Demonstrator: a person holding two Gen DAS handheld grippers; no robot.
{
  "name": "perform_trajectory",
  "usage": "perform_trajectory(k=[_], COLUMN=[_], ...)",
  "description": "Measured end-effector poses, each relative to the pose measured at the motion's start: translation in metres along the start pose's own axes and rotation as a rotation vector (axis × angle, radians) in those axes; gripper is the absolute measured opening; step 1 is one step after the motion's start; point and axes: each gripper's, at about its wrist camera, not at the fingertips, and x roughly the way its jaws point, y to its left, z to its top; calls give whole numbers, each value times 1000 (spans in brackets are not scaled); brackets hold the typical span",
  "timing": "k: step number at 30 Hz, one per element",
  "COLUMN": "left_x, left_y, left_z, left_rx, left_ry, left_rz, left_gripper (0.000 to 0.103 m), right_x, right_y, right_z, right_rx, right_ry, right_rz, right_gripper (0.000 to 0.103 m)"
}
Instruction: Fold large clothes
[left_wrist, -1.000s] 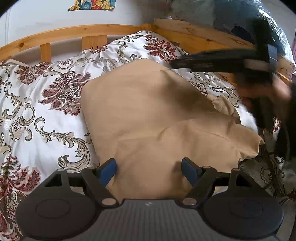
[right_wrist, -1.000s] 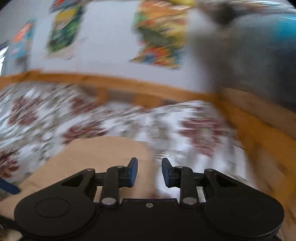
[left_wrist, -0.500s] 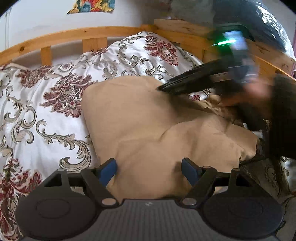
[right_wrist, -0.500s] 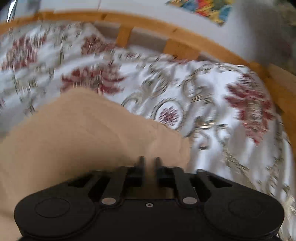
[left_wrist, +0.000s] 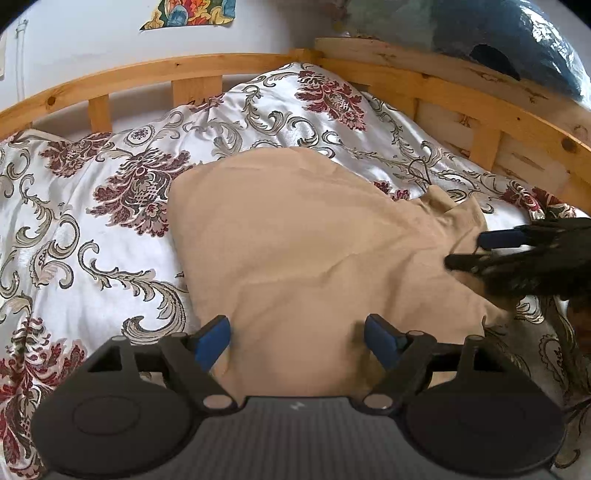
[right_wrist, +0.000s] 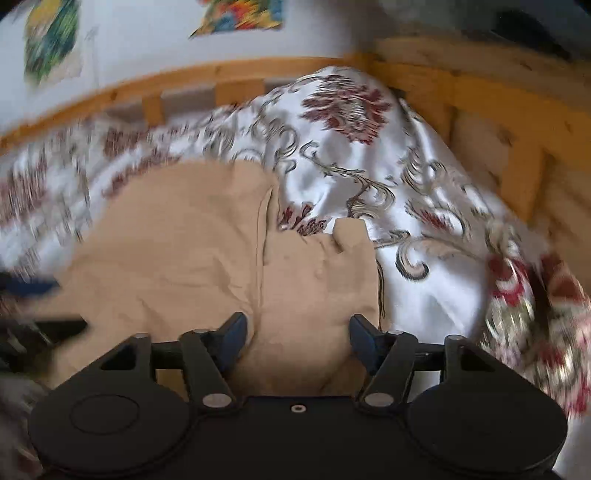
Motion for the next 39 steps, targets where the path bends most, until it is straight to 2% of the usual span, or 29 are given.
perform_trajectory(k=[4, 17, 20, 24, 28, 31, 33, 34, 36, 39], left_x=[1, 0, -1, -2, -5, -4, 2, 6, 14, 23], left_y=[-5, -4, -2, 12, 33, 52, 63, 67, 72, 73], left_z=[-1, -4, -3, 2, 7, 10, 12, 13, 14, 15], left_rx=[5, -1, -16, -81, -177, -283, -343, -356, -358, -329], left_ry=[-5, -21, -31, -39, -57, -73, -51, -34, 1, 30], left_rz=[31, 37, 31, -12, -65, -77, -67, -60, -59, -70], left_gripper=[83, 84, 88, 101, 102, 102, 102, 102, 102, 102], right_x=[14, 14, 14, 8, 4, 3, -1, -4, -8, -5], right_y=[8, 7, 5, -1, -3, -6, -10, -13, -18, -33], right_z=[-4, -4, -2, 1, 2, 2, 3, 4, 5, 6], right_rx=[-35, -29, -23, -2, 5, 20, 49, 63, 91, 165], right_ry=[8, 11, 10, -9, -23, -39, -78, -102, -144, -142], right_rz=[-24, -18, -12, -2, -2, 4, 1, -10, -38, -13], right_gripper=[68, 68, 68, 72, 74, 74, 76, 78, 87, 87])
